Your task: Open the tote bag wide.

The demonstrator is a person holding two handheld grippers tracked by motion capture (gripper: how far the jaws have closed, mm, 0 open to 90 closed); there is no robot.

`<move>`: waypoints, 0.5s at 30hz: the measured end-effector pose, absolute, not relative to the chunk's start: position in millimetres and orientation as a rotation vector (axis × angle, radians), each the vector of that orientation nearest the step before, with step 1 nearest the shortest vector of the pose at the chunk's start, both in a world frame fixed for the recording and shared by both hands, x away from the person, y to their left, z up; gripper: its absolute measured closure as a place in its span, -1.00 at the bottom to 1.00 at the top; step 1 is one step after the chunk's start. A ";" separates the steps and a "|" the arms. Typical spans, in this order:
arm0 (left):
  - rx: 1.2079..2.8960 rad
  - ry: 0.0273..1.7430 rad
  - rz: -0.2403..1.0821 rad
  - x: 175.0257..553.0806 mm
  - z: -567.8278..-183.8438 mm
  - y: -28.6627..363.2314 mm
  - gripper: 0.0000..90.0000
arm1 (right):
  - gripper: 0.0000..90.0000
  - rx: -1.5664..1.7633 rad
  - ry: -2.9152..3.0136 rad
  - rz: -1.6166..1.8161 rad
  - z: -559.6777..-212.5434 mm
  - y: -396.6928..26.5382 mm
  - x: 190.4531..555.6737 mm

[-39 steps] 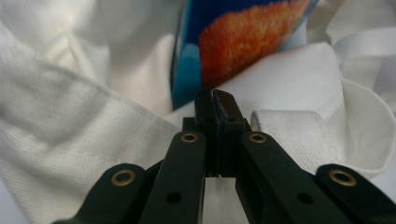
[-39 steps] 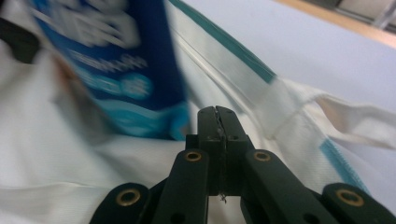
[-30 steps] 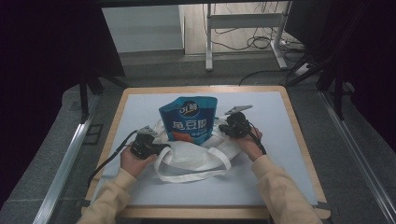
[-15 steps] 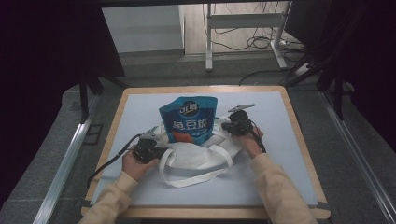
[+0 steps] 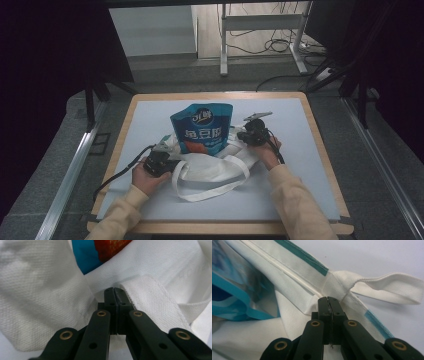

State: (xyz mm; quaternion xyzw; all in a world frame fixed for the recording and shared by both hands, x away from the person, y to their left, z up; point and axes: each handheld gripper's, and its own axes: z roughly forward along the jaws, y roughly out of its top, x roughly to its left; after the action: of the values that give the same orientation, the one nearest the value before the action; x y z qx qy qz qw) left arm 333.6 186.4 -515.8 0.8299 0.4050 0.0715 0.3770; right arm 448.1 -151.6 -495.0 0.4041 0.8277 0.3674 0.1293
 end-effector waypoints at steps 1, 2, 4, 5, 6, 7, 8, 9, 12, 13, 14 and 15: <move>2.110 1.031 0.185 334.2 -513.9 187.9 1.00 | 0.98 1.175 2.406 1.082 -493.4 -153.1 447.1; 2.096 1.026 0.185 334.6 -511.7 189.5 1.00 | 0.98 1.179 2.396 1.104 -491.8 -154.0 445.5; 2.059 1.018 0.185 334.2 -506.8 192.2 1.00 | 0.98 1.157 2.380 1.137 -486.2 -156.6 441.3; 2.037 1.013 0.187 333.5 -504.4 193.4 1.00 | 0.98 1.150 2.373 1.148 -484.4 -157.5 440.2; 2.009 1.010 0.185 332.7 -501.4 195.4 1.00 | 0.98 1.144 2.365 1.166 -481.9 -158.9 438.6; 1.994 1.007 0.188 332.1 -499.5 196.8 0.99 | 0.98 1.142 2.353 1.190 -478.1 -161.0 436.2; 1.970 1.003 0.193 330.7 -495.8 199.4 0.99 | 0.98 1.147 2.340 1.209 -475.7 -162.0 434.3; 1.957 0.999 0.195 329.8 -493.4 201.5 0.99 | 0.98 1.140 2.326 1.242 -471.2 -164.9 431.1; 1.901 1.004 0.207 326.2 -484.1 210.3 0.99 | 0.98 1.120 2.290 1.313 -461.1 -171.1 422.4; 1.892 1.003 0.210 325.4 -482.5 212.2 0.99 | 0.98 1.109 2.284 1.326 -458.2 -173.1 419.5; 1.885 1.006 0.217 323.9 -480.1 215.4 0.99 | 0.98 1.108 2.280 1.336 -456.1 -174.5 417.1; 1.883 1.009 0.226 322.8 -478.7 217.2 0.99 | 0.98 1.098 2.280 1.348 -452.8 -176.8 413.0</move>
State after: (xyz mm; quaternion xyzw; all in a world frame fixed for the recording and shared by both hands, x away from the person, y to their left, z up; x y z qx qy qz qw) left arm 322.8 217.2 -478.7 0.7707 0.4128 0.0926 0.4764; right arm 413.0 -176.8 -452.8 0.3793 0.7878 0.4656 0.1370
